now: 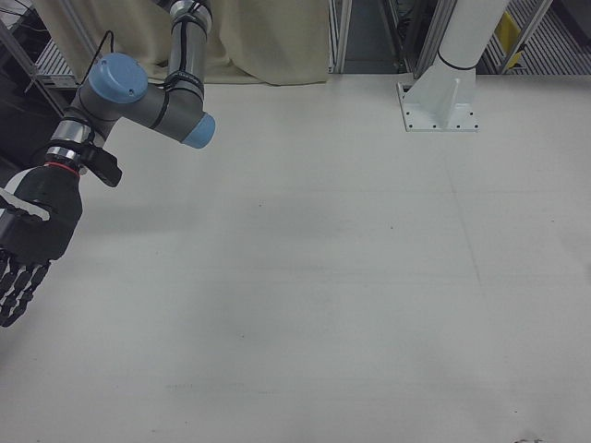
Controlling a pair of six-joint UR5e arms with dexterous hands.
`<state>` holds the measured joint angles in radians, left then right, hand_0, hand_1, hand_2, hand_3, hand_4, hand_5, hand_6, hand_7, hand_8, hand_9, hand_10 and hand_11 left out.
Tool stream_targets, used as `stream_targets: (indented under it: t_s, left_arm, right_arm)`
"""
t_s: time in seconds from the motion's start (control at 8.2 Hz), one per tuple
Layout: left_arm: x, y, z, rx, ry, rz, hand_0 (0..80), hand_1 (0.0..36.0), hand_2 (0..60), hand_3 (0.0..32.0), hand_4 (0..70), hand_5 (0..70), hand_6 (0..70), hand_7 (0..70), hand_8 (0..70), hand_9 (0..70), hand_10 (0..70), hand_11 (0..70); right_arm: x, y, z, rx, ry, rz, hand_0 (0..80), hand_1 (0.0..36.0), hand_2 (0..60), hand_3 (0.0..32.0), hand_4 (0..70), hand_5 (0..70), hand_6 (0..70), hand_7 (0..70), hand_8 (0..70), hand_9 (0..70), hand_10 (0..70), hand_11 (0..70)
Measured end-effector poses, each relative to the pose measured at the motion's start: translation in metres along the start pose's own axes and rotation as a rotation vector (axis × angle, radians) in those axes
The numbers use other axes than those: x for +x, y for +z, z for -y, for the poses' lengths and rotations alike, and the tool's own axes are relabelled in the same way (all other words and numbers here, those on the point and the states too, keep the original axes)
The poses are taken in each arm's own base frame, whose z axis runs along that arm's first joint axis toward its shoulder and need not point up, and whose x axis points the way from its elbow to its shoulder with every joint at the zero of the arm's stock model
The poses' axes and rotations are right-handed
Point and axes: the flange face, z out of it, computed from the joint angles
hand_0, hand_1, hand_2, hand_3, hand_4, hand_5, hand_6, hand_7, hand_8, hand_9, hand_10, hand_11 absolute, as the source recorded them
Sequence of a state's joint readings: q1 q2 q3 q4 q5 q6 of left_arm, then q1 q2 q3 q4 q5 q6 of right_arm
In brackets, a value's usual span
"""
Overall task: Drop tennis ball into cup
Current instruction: 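Move the left hand holding the tennis ball in over the table, then carry the tennis ball with the left hand above the white mug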
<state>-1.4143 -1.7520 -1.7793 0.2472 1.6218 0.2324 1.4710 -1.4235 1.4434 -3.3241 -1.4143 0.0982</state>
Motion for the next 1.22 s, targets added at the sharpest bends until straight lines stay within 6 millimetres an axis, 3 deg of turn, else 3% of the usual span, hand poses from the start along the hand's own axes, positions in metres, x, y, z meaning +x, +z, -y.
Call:
stream_targets:
  t_s: [0.12,0.37,0.61,0.73,0.85,0.98,1.1,1.22]
  left_arm:
    - [-0.009,0.002,-0.011,-0.022,-0.001,0.022,80.0,36.0,47.6,0.0,43.9,27.1,70.0,70.0,54.9,70.0,15.5,26.7]
    - [-0.089,0.015,-0.067,-0.098,-0.023,0.174,80.0,36.0,42.2,0.0,41.5,25.3,62.9,70.0,52.2,70.0,15.1,26.1]
    - [-0.157,0.015,-0.101,-0.132,-0.048,0.258,80.0,36.0,41.3,0.0,39.4,23.0,51.3,70.0,48.9,70.0,14.5,25.2]
    - [-0.185,0.014,-0.11,-0.14,-0.058,0.281,80.0,36.0,45.0,0.0,39.5,26.4,61.9,70.0,50.2,70.0,14.3,24.9]
    - [-0.209,0.012,-0.118,-0.142,-0.066,0.289,80.0,36.0,41.9,0.0,38.9,24.4,58.7,70.0,49.8,70.0,14.4,24.9]
    - [-0.232,0.009,-0.123,-0.14,-0.074,0.294,80.0,36.0,40.4,0.0,38.5,21.8,49.2,70.0,47.9,70.0,14.3,24.7]
    - [-0.247,0.007,-0.125,-0.139,-0.077,0.302,80.0,36.0,42.5,0.0,38.3,22.5,54.8,70.0,48.5,70.0,14.1,24.3]
    - [-0.257,0.005,-0.127,-0.142,-0.074,0.308,80.0,36.0,40.7,0.0,38.6,20.4,44.7,70.0,46.5,69.7,13.9,24.0]
  right_arm:
    - [0.0,0.0,0.0,0.0,0.0,0.0,0.0,0.0,0.0,0.0,0.0,0.0,0.0,0.0,0.0,0.0,0.0,0.0]
    - [0.0,0.0,0.001,0.002,0.0,0.0,0.0,0.0,0.0,0.0,0.0,0.0,0.0,0.0,0.0,0.0,0.0,0.0]
    - [0.001,0.0,0.002,0.003,-0.001,-0.001,0.0,0.0,0.0,0.0,0.0,0.0,0.0,0.0,0.0,0.0,0.0,0.0]
    - [0.001,0.0,0.002,0.004,-0.001,-0.001,0.0,0.0,0.0,0.0,0.0,0.0,0.0,0.0,0.0,0.0,0.0,0.0]
    - [0.001,0.0,0.002,0.004,-0.001,-0.001,0.0,0.0,0.0,0.0,0.0,0.0,0.0,0.0,0.0,0.0,0.0,0.0]
    - [0.001,0.0,0.002,0.004,-0.001,-0.001,0.0,0.0,0.0,0.0,0.0,0.0,0.0,0.0,0.0,0.0,0.0,0.0]
    - [0.001,0.0,0.002,0.004,-0.001,-0.001,0.0,0.0,0.0,0.0,0.0,0.0,0.0,0.0,0.0,0.0,0.0,0.0]
    - [0.0,0.0,0.001,0.003,-0.001,-0.001,0.0,0.0,0.0,0.0,0.0,0.0,0.0,0.0,0.0,0.0,0.0,0.0]
